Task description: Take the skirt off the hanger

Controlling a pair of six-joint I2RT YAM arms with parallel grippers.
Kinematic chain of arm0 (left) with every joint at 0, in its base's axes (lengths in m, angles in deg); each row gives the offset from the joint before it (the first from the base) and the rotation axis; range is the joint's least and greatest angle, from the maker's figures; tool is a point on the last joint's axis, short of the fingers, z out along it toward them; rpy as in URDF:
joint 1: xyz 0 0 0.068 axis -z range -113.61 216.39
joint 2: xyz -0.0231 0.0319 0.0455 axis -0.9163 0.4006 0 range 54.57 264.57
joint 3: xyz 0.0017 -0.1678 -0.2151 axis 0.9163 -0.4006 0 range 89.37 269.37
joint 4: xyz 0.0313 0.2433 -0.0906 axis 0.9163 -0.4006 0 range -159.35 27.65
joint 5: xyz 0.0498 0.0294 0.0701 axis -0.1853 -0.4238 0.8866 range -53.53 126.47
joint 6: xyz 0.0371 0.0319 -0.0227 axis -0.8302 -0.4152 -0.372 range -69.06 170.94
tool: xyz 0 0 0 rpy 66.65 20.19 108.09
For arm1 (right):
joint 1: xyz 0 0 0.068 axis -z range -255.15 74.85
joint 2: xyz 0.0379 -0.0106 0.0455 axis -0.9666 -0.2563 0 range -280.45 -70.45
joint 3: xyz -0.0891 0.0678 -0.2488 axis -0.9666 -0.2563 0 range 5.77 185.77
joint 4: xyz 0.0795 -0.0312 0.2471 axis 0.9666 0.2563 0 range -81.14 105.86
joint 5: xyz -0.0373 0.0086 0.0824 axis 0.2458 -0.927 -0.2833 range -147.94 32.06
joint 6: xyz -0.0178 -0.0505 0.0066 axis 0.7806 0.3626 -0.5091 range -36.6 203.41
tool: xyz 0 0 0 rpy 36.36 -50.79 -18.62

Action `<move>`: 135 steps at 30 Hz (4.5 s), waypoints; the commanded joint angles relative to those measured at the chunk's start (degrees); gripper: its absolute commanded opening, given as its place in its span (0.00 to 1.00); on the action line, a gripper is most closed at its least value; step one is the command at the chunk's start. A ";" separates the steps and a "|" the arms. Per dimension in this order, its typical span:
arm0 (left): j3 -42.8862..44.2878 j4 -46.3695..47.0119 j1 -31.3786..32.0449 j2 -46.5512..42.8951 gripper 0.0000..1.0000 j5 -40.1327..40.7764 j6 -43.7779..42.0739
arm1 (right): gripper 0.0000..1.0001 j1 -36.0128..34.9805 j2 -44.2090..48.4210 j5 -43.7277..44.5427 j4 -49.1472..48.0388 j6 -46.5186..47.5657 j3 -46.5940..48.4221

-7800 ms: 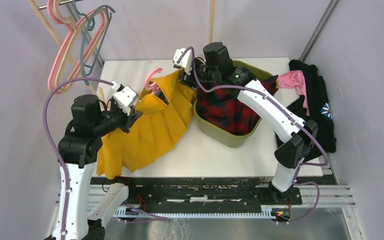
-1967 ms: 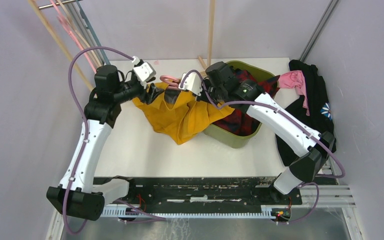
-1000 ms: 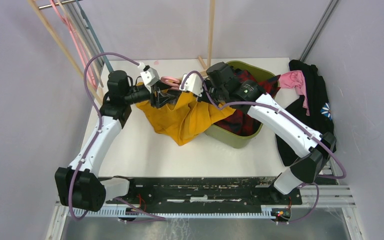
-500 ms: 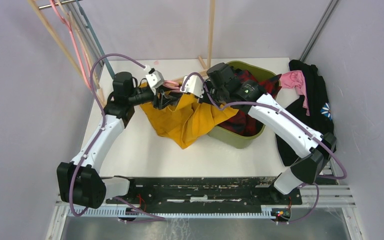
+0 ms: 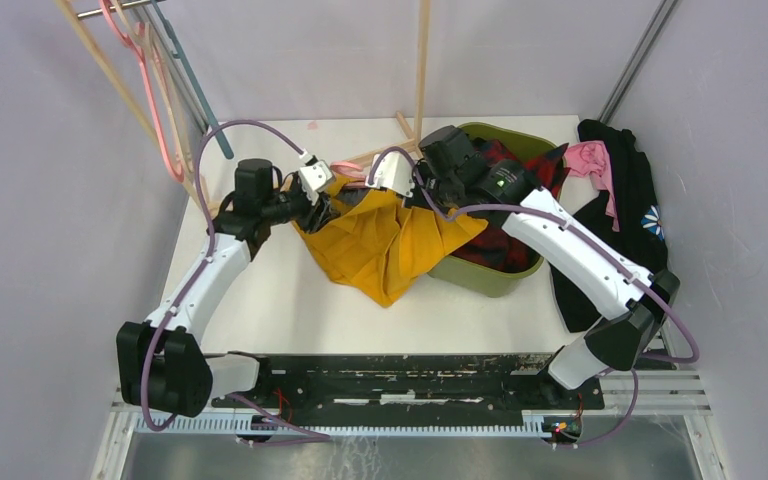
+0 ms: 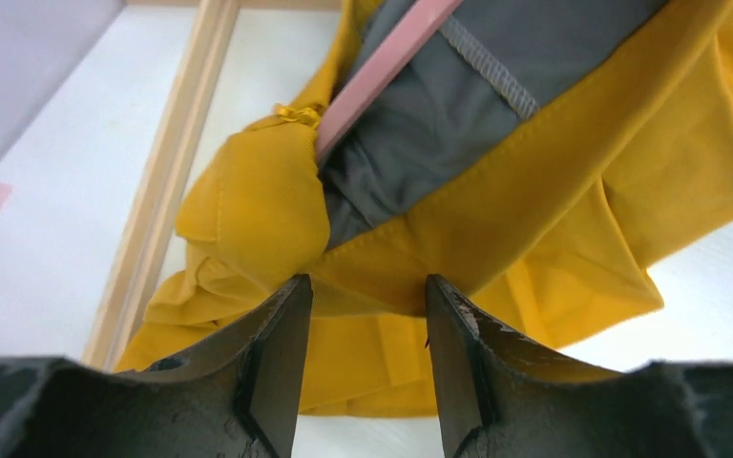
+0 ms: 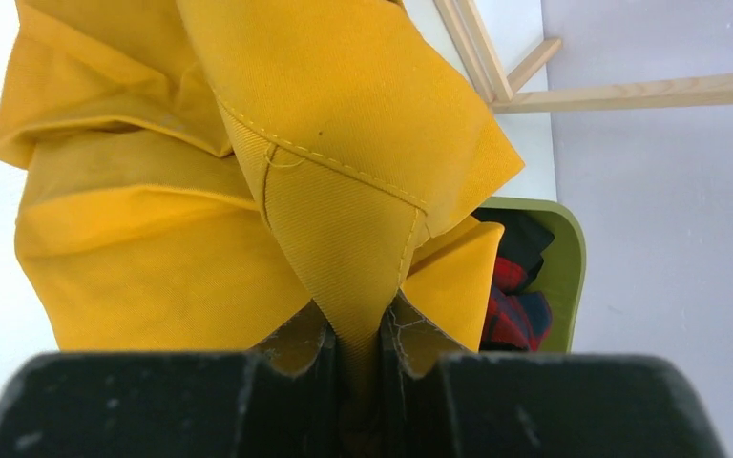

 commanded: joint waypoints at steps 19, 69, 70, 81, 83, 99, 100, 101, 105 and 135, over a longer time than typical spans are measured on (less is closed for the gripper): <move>13.95 -7.79 0.47 -6.54 0.59 -1.05 -4.47 | 0.01 -0.59 2.29 -0.43 -7.81 0.59 6.48; 4.35 17.04 4.79 -2.28 0.62 -13.32 1.82 | 0.01 -2.79 3.28 -0.98 -4.42 2.53 9.26; 4.05 16.69 4.75 -3.22 0.63 -12.74 1.59 | 0.01 -2.79 3.16 -0.96 -4.38 2.64 9.33; 7.42 9.76 4.55 -7.13 0.63 -6.78 -5.50 | 0.01 -2.79 1.77 -1.34 -3.93 2.77 9.83; 6.31 10.86 4.48 -6.78 0.63 -6.89 -5.50 | 0.01 -2.79 1.72 -1.55 -3.71 2.74 10.11; -0.06 24.86 5.83 -0.40 0.64 -15.82 3.28 | 0.01 -2.97 1.96 -1.91 -3.85 3.52 12.08; -0.32 25.16 6.15 -0.17 0.64 -15.87 3.55 | 0.01 -2.97 1.90 -2.07 -3.81 3.51 12.40; -0.53 25.43 6.40 0.13 0.64 -15.77 3.59 | 0.01 -2.97 1.81 -2.26 -3.93 3.36 12.72; -1.12 27.80 7.28 1.97 0.64 -14.62 3.65 | 0.01 -3.26 1.87 -3.45 -3.86 2.30 12.71; 11.02 18.42 11.90 5.17 0.03 13.33 19.97 | 0.02 -3.41 -0.01 4.23 -11.18 0.75 8.08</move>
